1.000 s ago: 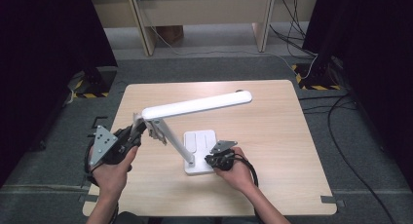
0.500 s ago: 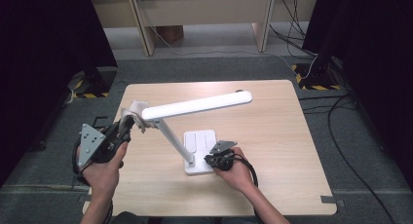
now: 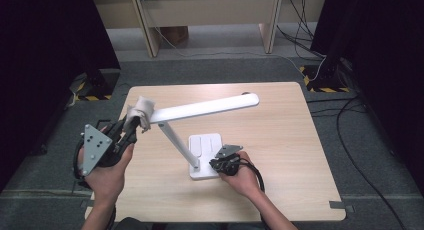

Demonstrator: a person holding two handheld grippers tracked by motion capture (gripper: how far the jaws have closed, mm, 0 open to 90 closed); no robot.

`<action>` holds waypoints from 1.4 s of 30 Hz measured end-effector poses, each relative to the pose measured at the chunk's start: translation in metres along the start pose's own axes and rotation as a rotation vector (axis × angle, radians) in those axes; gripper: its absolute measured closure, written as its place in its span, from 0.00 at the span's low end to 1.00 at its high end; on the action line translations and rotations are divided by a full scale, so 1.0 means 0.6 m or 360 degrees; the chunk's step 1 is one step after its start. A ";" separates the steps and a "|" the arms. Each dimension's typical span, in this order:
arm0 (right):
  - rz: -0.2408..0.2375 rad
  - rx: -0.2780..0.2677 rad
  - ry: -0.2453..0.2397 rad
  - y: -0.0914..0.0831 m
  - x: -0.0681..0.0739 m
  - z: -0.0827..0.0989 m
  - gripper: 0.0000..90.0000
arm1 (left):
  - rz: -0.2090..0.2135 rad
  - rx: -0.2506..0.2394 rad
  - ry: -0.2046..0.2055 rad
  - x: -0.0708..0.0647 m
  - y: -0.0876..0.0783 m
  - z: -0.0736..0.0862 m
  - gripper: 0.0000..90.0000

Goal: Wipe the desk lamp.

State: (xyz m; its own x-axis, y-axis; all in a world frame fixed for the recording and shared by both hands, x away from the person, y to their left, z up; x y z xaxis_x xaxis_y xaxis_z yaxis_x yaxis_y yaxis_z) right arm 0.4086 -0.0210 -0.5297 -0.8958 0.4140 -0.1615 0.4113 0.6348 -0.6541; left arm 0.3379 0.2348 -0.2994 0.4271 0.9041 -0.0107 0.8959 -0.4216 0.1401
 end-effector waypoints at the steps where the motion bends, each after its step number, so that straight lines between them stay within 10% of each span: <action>1: 0.0000 0.0000 0.0000 0.000 0.000 0.000 0.95 | 0.0000 0.0000 0.0000 0.000 0.000 0.000 0.89; 42: 0.0003 -0.0038 -0.0006 0.003 0.002 0.001 0.96 | 0.0083 0.0066 -0.0025 -0.070 0.058 0.001 0.89</action>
State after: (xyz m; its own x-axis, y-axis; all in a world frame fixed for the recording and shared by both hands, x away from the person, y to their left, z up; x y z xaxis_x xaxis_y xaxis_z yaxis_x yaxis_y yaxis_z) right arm 0.4080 -0.0197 -0.5311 -0.8957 0.4127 -0.1657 0.4168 0.6494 -0.6360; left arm 0.3513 0.1817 -0.2947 0.4751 0.8797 -0.0202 0.8764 -0.4711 0.0995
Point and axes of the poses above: each handheld gripper's, and its own axes: y roughly forward along the jaws, z roughly out of its underside, x roughly to its left, the point moved 4 cm from there along y, roughly forward along the jaws, and after that the axes turned 14 degrees about -y, right-handed, at the moved point
